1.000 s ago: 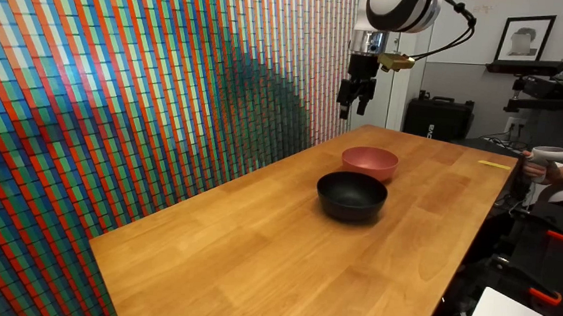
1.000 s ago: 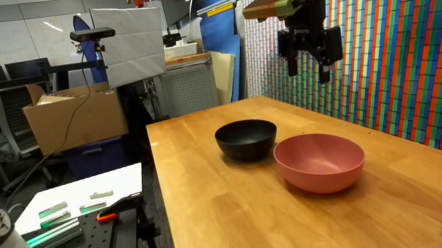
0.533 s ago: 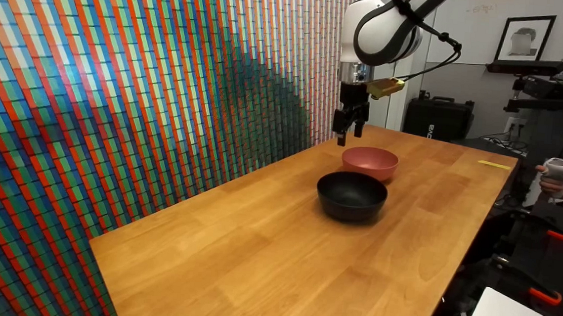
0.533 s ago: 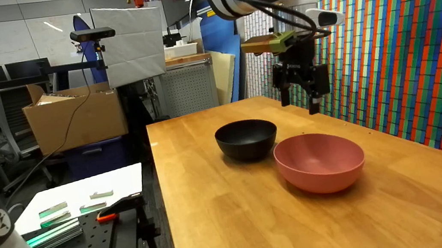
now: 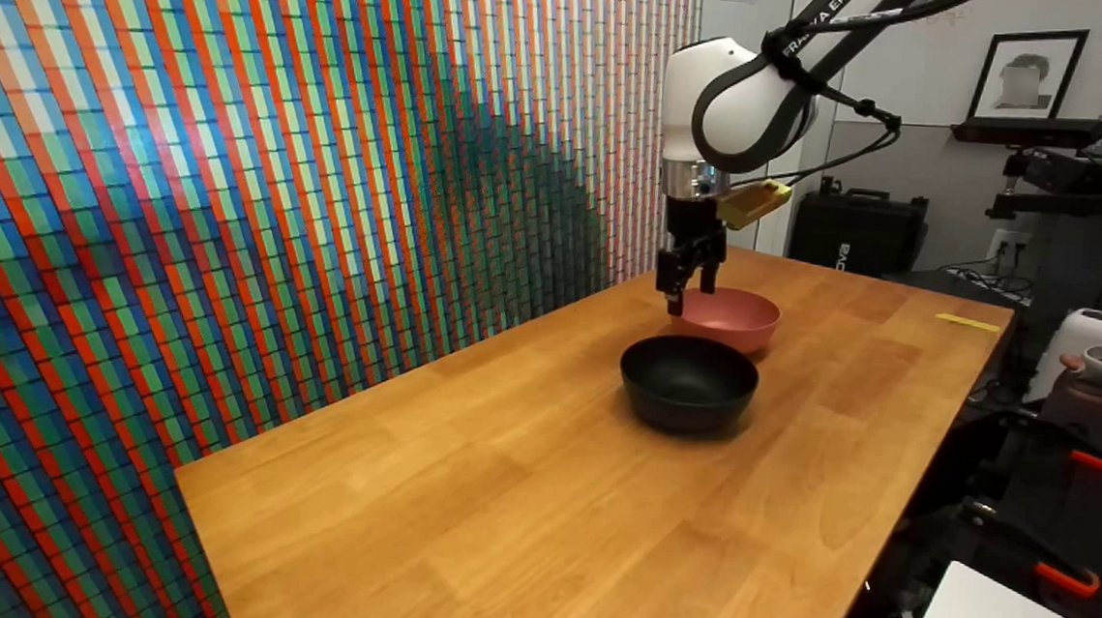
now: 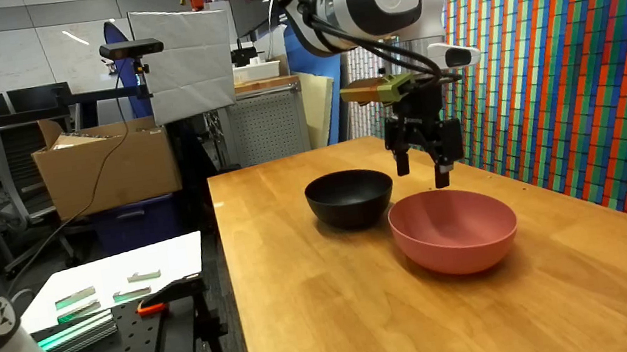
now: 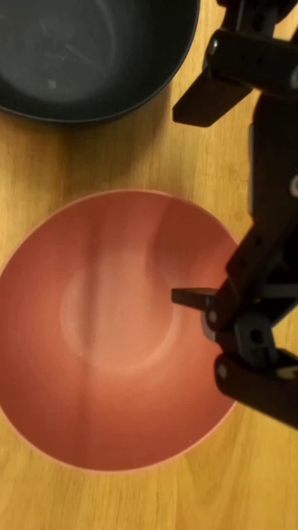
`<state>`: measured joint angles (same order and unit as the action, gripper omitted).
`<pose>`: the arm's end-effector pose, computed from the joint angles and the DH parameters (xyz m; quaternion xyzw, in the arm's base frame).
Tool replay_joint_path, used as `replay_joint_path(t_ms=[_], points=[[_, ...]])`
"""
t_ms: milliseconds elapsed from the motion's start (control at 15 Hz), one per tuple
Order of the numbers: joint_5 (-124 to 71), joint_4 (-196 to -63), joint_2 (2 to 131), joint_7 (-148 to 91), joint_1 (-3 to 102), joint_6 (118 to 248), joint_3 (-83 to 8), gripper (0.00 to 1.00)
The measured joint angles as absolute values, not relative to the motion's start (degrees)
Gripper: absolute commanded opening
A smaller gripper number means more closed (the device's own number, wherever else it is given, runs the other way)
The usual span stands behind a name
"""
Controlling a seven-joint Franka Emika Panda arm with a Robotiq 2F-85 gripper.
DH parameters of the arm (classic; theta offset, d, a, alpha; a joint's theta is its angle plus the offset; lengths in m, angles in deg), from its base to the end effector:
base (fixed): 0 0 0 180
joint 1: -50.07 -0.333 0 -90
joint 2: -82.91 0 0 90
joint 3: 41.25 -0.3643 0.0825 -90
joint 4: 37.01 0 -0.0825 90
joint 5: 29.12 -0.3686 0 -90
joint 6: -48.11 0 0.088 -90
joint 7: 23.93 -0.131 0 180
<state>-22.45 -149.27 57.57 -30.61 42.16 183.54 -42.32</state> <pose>0.6161 0.0932 0.2763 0.9973 0.0614 -0.0137 0.0382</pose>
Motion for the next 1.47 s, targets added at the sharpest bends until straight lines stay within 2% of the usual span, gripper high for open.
replay_joint_path(t_ms=[200, 267, 333, 400, 600, 933, 1133, 1467], points=[[-19.73, -150.19, 56.18, -32.83, 41.47, 185.54, -41.81, 1.00], [-19.01, -150.39, 55.72, -33.51, 41.24, 185.96, -41.66, 0.75], [-18.55, -150.58, 55.31, -34.14, 41.01, 186.47, -41.50, 0.75], [-18.23, -150.80, 54.97, -34.63, 40.81, 186.96, -41.38, 0.68], [-18.07, -151.06, 54.41, -35.58, 40.26, 187.53, -41.10, 0.42], [-18.07, -151.15, 54.38, -36.38, 40.08, 187.59, -40.99, 0.06], [-18.07, -151.16, 54.38, -36.42, 40.08, 187.59, -40.83, 0.02], [-17.58, -151.17, 54.63, -36.44, 40.07, 187.58, -40.13, 0.08]])
